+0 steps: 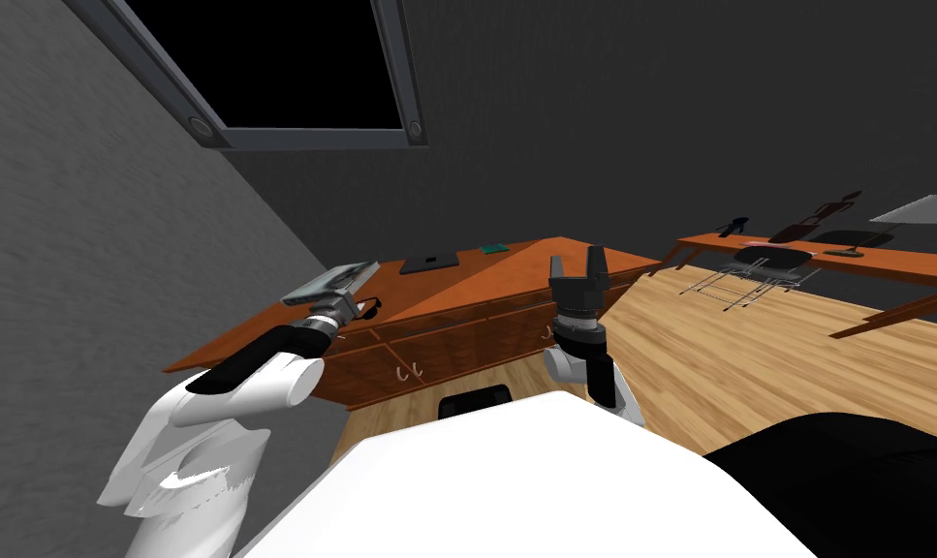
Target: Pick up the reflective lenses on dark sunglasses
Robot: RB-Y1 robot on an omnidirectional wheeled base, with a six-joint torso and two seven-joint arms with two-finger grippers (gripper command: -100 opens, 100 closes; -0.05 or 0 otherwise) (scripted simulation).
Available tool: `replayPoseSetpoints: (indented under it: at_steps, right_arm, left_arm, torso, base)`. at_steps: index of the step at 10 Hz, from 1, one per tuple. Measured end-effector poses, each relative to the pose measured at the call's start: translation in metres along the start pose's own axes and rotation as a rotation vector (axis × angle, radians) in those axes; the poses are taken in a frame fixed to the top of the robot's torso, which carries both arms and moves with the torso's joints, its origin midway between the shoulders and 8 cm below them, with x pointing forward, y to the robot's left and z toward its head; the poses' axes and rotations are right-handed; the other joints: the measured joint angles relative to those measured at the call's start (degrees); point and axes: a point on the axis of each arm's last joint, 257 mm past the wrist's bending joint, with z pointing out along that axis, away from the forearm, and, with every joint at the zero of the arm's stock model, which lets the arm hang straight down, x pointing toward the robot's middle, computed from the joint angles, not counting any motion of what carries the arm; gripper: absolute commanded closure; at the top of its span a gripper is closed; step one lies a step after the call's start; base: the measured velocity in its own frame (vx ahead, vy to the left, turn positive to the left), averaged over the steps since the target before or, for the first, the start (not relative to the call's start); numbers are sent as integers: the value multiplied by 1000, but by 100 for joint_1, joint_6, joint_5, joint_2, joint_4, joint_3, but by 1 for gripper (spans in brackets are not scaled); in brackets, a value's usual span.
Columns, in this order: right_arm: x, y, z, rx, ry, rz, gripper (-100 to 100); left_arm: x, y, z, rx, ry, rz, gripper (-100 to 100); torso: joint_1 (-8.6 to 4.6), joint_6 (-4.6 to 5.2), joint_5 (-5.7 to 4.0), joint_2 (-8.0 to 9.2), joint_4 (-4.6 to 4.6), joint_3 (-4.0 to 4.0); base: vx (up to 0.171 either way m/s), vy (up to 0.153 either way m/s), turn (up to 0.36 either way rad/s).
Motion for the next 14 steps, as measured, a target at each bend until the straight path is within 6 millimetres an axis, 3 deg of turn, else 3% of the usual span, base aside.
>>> replayPoseSetpoints:
  at_steps: [14]
  right_arm:
    - [0, 0, 0, 0, 0, 0, 0]
  left_arm:
    - [-32, 40, 0, -278, -55, -11, -100]
  torso:
    - [6, 1, 1, -2, 0, -1]
  base:
    - [7, 13, -18]
